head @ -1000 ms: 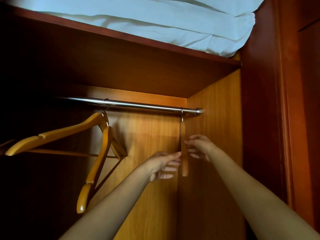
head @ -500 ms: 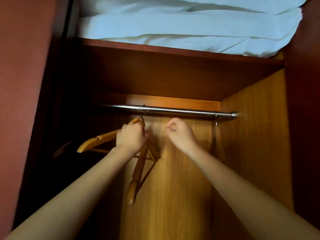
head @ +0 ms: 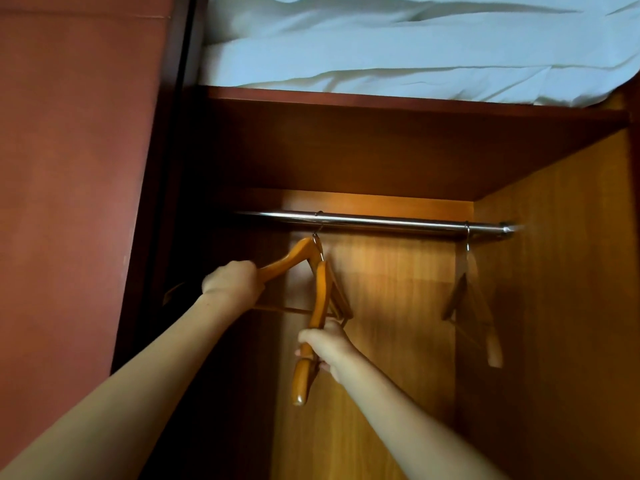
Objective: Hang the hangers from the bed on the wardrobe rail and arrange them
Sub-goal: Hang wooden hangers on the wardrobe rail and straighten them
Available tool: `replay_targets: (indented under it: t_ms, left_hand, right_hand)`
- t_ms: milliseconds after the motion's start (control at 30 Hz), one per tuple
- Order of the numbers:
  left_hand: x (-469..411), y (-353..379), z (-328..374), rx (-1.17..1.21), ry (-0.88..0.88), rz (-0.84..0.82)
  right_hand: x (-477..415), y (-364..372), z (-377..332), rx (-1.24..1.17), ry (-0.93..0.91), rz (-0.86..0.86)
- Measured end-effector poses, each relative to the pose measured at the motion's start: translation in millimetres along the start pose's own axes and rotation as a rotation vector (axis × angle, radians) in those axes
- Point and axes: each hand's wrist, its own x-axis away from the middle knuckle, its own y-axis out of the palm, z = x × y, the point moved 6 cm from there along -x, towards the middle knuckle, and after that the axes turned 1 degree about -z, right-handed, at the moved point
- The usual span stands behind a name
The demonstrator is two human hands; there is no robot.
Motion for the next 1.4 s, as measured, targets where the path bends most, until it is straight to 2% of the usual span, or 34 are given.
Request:
replay_targets:
  t_ms: [167, 267, 567, 700, 1400]
  left_hand:
    - [3.8, 4.6, 7.1, 0.039, 0.017, -0.054]
    - [5.5, 9.4, 9.8, 0.048, 0.011, -0.075]
    - [10.2, 10.9, 9.1, 0.075, 0.01, -0.058]
    - [11.1, 11.4, 10.4, 0.077, 0.02, -0.066]
    - [11.3, 17.7, 32.1, -0.022, 0.014, -0.037]
  right_hand:
    - [9.7, -12.8, -17.0, 0.062, -0.16, 0.199]
    - [15.9, -20.6, -27.1, 0.082, -0.182, 0.202]
    - [33.9, -40.7, -49.4, 0.409, -0.298, 0.251]
    - [42.9, -45.5, -54.0, 0.462, -0.348, 0.249]
    - [70.8, -86.1, -36.3, 0.235, -0.332, 0.235]
